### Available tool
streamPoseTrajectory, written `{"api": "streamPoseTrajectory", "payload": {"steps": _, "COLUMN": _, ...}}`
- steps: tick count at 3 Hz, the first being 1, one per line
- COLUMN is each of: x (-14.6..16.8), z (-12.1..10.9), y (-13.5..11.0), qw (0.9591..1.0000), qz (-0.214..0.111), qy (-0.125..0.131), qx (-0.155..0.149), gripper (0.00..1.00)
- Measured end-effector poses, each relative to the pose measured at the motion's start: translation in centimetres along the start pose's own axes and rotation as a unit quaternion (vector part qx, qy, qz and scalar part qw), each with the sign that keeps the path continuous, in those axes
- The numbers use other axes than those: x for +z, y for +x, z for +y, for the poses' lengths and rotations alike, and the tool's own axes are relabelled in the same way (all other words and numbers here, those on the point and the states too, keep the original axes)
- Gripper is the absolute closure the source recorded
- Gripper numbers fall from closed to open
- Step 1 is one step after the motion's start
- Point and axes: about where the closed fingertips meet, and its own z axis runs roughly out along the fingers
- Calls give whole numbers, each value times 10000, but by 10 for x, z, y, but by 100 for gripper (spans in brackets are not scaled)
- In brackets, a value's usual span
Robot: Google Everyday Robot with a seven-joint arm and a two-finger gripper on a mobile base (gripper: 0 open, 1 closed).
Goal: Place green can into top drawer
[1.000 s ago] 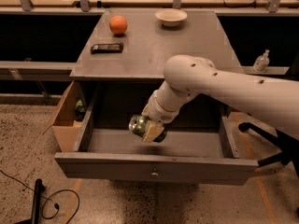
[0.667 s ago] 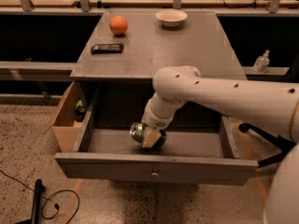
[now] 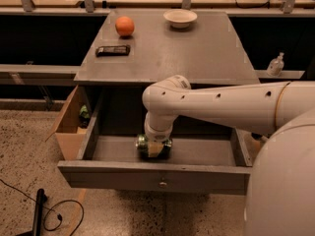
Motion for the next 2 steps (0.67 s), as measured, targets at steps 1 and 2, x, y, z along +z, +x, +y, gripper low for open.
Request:
{"api": "streamPoseTrajectory", "payload": {"steps": 1, "x": -5, "z": -2, "y": -2, "qw": 10000, "qz": 19, "qy": 79, "qx": -11, "gripper": 4}}
{"api": "streamPoseTrajectory", "payload": {"steps": 2, "x": -26, "z": -2, "y": -5, "qw": 9998, "qz": -165, "qy": 106, "qx": 32, "gripper": 0}}
